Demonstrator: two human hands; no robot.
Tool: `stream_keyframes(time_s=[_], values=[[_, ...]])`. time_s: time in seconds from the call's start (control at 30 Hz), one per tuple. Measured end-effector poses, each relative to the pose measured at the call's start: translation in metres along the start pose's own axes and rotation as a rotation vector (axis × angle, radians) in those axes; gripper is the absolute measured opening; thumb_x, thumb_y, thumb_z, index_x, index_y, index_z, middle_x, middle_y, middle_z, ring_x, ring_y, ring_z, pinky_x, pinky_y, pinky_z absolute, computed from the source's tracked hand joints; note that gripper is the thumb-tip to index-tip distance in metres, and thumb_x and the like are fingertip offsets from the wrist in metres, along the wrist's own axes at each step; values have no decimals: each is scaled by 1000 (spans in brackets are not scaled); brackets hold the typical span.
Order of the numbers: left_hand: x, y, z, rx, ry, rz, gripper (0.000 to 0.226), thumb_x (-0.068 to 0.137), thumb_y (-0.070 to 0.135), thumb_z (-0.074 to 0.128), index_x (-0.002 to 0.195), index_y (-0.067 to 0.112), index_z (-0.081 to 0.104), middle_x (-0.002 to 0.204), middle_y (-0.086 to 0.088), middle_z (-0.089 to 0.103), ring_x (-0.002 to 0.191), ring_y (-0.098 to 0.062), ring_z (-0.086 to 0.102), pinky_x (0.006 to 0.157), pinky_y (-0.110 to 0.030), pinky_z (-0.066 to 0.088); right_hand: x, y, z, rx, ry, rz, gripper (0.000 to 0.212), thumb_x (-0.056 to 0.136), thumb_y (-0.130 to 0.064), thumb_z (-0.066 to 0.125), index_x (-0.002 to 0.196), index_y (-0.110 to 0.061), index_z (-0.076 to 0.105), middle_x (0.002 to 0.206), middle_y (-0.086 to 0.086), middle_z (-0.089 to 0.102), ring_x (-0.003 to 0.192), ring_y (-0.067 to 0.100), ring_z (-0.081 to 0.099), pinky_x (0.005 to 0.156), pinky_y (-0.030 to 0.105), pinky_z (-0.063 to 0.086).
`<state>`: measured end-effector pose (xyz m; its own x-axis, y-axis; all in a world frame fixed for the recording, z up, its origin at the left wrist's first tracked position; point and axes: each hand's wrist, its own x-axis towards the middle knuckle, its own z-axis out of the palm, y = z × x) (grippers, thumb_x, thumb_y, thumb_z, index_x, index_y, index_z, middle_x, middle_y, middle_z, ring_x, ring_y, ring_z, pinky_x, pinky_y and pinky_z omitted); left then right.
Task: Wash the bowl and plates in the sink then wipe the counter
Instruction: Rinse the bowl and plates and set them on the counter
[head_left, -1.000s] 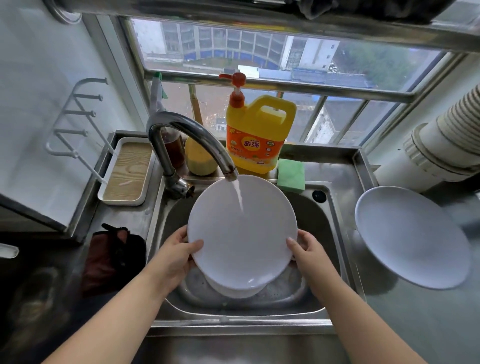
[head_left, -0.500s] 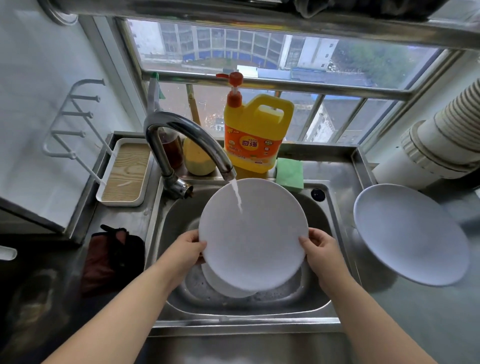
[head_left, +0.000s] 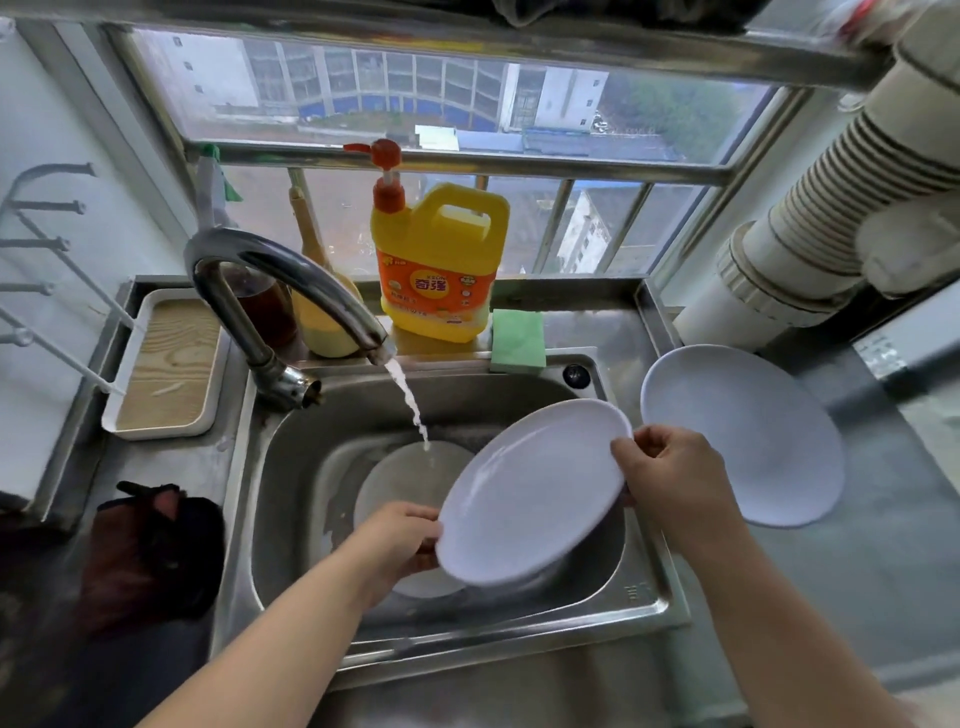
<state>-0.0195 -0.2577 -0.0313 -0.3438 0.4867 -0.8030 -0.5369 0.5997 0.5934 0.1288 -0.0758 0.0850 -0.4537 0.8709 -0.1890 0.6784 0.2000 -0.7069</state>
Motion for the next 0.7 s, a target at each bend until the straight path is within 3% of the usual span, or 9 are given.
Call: stream_keyframes(time_s=[0.07, 0.2, 0.27, 0.4, 0.5, 0.6, 0.7], values=[[1, -2, 5, 4, -3, -37, 18, 91, -5, 51, 98, -6, 67, 86, -16, 72, 77, -23, 68, 59, -24, 54, 1, -6, -4, -18, 7, 7, 15, 84, -22, 61, 75, -11, 64, 60, 3, 67, 54, 18, 66, 65, 34, 57], [-8, -1, 11, -23, 7, -76, 22, 89, -11, 49, 74, -4, 64, 61, -12, 61, 53, -16, 58, 42, -18, 48, 7, -12, -5, -33, -30, 45, 23, 87, -24, 56, 73, -7, 61, 54, 3, 66, 49, 15, 65, 59, 28, 56], [-11, 3, 9, -24, 23, -64, 16, 90, -9, 50, 81, -6, 64, 70, -16, 62, 61, -20, 58, 46, -20, 50, 10, -8, -5, -44, -45, 69, 22, 87, -23, 55, 75, -6, 61, 53, 2, 65, 48, 14, 65, 59, 27, 54], [-22, 23, 6, -63, 59, 63, 12, 90, 0, 57, 102, -2, 61, 94, -19, 69, 82, -27, 67, 64, -30, 54, 9, 20, -19, -64, 44, 31, 11, 85, -19, 59, 80, -10, 65, 68, 3, 65, 70, 24, 62, 64, 29, 45], [-33, 50, 20, -157, 7, 223, 14, 89, 2, 59, 103, 1, 62, 88, -14, 72, 77, -24, 68, 67, -31, 55, 3, 52, -39, 23, 117, 44, 10, 86, -18, 63, 91, -11, 67, 76, 1, 68, 74, 21, 63, 68, 30, 47], [-40, 79, 47, -234, -102, 348, 15, 91, 5, 56, 104, 4, 63, 83, -8, 73, 73, -19, 68, 68, -30, 56, 1, 86, -60, 119, 109, 147, 13, 90, -26, 61, 87, -13, 63, 79, 5, 69, 76, 25, 65, 77, 48, 55], [-42, 100, 79, -169, -176, 419, 19, 96, 9, 49, 106, 5, 65, 88, -11, 71, 78, -23, 65, 74, -37, 53, 3, 119, -78, 203, 190, 224, 24, 85, -37, 58, 83, -13, 63, 81, 10, 71, 80, 32, 67, 79, 55, 53]])
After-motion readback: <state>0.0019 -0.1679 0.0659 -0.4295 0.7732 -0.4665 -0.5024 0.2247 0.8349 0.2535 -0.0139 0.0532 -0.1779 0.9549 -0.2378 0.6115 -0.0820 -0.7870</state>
